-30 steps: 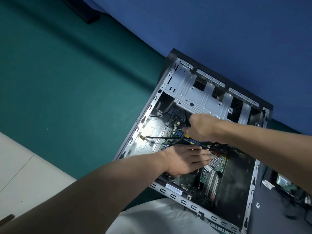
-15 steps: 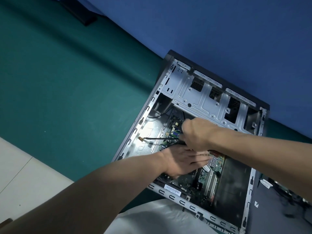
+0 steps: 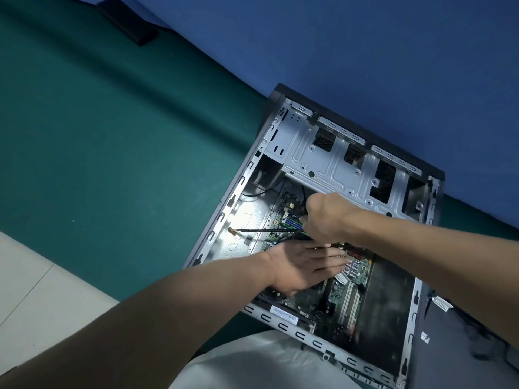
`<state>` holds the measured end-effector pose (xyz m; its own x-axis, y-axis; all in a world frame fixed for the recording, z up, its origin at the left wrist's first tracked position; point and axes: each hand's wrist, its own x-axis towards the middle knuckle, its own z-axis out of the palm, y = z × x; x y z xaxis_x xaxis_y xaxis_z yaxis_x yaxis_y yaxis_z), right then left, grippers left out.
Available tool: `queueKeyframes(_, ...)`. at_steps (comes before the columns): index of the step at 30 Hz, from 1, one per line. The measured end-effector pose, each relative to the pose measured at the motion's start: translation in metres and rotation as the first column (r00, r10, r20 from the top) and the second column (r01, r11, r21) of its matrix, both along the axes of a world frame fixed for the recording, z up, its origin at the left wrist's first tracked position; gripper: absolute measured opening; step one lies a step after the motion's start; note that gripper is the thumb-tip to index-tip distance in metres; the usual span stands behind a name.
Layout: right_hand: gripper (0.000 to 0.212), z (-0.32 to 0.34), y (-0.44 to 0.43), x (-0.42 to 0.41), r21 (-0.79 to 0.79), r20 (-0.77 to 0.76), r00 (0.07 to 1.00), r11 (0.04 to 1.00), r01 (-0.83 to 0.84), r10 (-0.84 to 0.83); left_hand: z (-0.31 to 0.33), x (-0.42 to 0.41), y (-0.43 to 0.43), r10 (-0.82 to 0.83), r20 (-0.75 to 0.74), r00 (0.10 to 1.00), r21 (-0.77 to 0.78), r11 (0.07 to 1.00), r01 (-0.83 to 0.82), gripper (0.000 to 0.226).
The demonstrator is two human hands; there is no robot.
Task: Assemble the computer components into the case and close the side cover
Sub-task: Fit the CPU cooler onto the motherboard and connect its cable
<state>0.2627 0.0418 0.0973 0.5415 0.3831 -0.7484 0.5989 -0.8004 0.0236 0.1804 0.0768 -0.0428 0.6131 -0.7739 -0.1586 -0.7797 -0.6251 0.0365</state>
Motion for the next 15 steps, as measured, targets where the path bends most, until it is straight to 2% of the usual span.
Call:
queueKeyframes(1, 0.012, 0.002, 0.000, -0.002, -0.018, -0.023, 0.999, 0.999, -0.043, 0.043, -0.005, -0.002, 0.000, 0.017, 0.016, 1.000, -0.027, 0.999, -0.017, 0.109)
queueKeyframes(3, 0.010, 0.012, -0.001, -0.010, -0.023, -0.028, 0.963, 0.963, -0.268, 0.267, -0.004, -0.004, -0.004, 0.092, -0.089, 0.992, -0.097, 0.990, -0.100, 0.102)
queueKeyframes(4, 0.007, 0.016, -0.002, -0.013, -0.010, 0.031, 0.889, 0.889, -0.457, 0.457, -0.004, -0.005, -0.005, 0.103, -0.107, 0.989, -0.178, 0.977, -0.121, 0.087)
queueKeyframes(5, 0.011, 0.020, -0.002, -0.014, -0.022, 0.110, 0.765, 0.772, -0.636, 0.634, 0.002, -0.006, -0.003, 0.112, -0.120, 0.986, -0.204, 0.970, -0.135, 0.067)
queueKeyframes(6, 0.017, 0.022, -0.001, -0.014, -0.033, 0.188, 0.638, 0.654, -0.756, 0.747, 0.008, -0.005, -0.001, 0.135, -0.112, 0.984, -0.182, 0.971, -0.154, 0.060)
queueKeyframes(7, 0.021, 0.023, -0.001, -0.013, -0.031, 0.225, 0.563, 0.583, -0.812, 0.795, 0.007, -0.003, 0.000, 0.130, -0.038, 0.991, -0.132, 0.982, -0.134, 0.070)
queueKeyframes(8, 0.023, 0.023, -0.001, -0.012, -0.010, 0.235, 0.559, 0.577, -0.816, 0.795, 0.005, -0.004, 0.001, 0.097, -0.081, 0.992, -0.097, 0.990, -0.104, 0.089)
queueKeyframes(9, 0.023, 0.021, -0.001, -0.010, 0.009, 0.227, 0.602, 0.616, -0.788, 0.766, 0.004, -0.003, 0.004, 0.092, -0.096, 0.991, -0.047, 0.994, -0.097, 0.105)
queueKeyframes(10, 0.024, 0.018, -0.003, -0.008, 0.049, 0.206, 0.696, 0.703, -0.710, 0.688, 0.003, -0.004, 0.005, 0.083, -0.046, 0.996, -0.039, 0.996, -0.084, 0.113)
queueKeyframes(12, 0.030, 0.008, -0.005, -0.006, 0.117, 0.162, 0.897, 0.895, -0.431, 0.411, 0.004, -0.004, 0.002, 0.075, 0.002, 0.997, 0.035, 0.997, -0.075, 0.107)
queueKeyframes(13, 0.031, 0.004, -0.004, -0.004, 0.133, 0.136, 0.966, 0.963, -0.236, 0.218, -0.002, -0.004, -0.001, 0.050, 0.018, 0.999, -0.002, 0.999, -0.050, 0.102)
queueKeyframes(14, 0.029, 0.000, -0.001, -0.001, 0.139, 0.108, 0.994, 0.990, -0.030, 0.015, -0.002, -0.005, -0.001, 0.035, 0.030, 0.999, -0.012, 0.999, -0.034, 0.100)
queueKeyframes(15, 0.026, -0.003, 0.001, 0.001, 0.135, 0.082, 0.984, 0.980, 0.148, -0.160, -0.002, -0.004, -0.001, 0.031, 0.006, 0.999, -0.011, 0.999, -0.031, 0.101)
